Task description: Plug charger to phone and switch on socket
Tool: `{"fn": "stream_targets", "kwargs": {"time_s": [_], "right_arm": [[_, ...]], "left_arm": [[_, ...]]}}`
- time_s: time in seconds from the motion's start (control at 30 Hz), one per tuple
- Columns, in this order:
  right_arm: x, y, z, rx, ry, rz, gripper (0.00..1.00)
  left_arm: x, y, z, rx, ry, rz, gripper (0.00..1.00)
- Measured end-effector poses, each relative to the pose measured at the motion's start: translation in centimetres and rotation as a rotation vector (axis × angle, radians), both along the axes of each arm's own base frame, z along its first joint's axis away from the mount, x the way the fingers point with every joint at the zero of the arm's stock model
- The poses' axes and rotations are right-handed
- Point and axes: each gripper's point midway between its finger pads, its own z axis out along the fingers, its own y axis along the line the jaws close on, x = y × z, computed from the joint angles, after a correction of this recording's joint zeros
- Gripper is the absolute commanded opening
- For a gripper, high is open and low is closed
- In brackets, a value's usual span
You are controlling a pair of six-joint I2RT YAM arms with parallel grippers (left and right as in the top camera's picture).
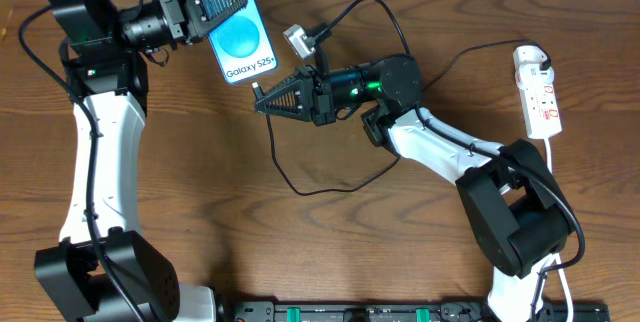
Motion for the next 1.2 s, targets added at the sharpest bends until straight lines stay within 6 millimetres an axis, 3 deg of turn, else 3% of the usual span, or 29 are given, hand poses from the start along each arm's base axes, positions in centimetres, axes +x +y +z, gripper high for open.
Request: {"fn": "stream_targets", "kwargs": {"time_s": [1.2], "right_arm": [[0.50,0.13,0.12,0.009,0.010,-0.027,0.01]], "left_arm": [[-0.10,-0.06,-0.46,0.001,0.015,-0.005,0.07]]}}
